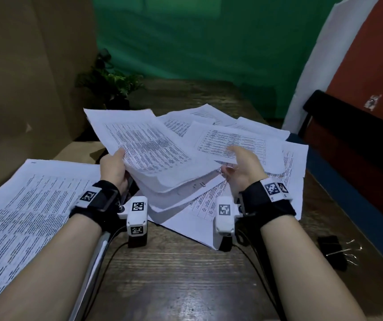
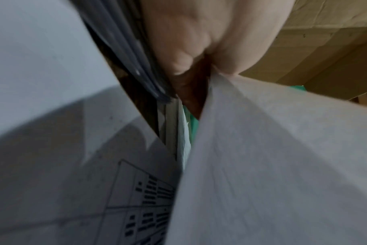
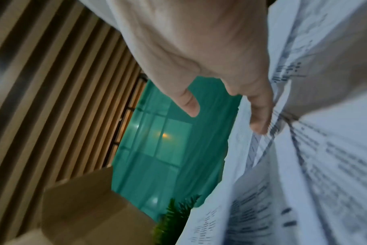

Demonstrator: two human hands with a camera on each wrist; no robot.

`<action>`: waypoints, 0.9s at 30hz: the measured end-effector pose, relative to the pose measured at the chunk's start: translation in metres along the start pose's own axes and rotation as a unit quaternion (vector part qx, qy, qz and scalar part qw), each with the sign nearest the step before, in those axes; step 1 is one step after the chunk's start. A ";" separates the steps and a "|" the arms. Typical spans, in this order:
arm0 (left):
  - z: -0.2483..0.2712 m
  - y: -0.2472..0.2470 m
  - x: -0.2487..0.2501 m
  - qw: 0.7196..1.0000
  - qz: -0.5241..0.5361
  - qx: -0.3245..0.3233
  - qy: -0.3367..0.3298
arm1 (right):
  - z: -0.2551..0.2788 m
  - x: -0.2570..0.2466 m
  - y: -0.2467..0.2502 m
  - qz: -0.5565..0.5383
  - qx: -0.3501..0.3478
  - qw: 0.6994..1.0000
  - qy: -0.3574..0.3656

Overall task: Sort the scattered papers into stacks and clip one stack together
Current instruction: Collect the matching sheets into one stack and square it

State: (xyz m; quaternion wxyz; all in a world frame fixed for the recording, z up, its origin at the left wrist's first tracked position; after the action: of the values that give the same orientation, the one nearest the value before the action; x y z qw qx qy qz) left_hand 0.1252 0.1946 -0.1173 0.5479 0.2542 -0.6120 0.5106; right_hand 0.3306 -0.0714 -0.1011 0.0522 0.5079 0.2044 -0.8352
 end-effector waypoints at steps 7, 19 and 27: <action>0.012 -0.006 0.010 0.997 -0.062 -0.025 -0.025 | -0.004 -0.007 0.004 -0.053 -0.054 0.997 0.016; 0.024 -0.035 -0.009 0.971 -0.172 -0.166 0.029 | 0.031 -0.083 0.010 -0.353 -0.285 0.874 0.175; 0.020 -0.031 -0.003 0.981 -0.128 -0.145 0.012 | 0.029 -0.034 -0.005 0.037 -0.229 0.969 0.081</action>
State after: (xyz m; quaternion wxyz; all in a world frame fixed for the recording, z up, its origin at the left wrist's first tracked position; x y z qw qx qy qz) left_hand 0.1448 0.1651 -0.1069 0.6466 0.2424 -0.6355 0.3452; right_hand 0.3216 -0.0825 -0.0581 0.1819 0.5554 0.3749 -0.7196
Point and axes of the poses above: each hand's wrist, its own z-axis away from the middle knuckle, its own y-axis out of the back of the hand, x = y × z, the point moved 8 cm from there along -z, towards the middle knuckle, and after that the axes turned 1 degree about -y, right-handed, at the moved point
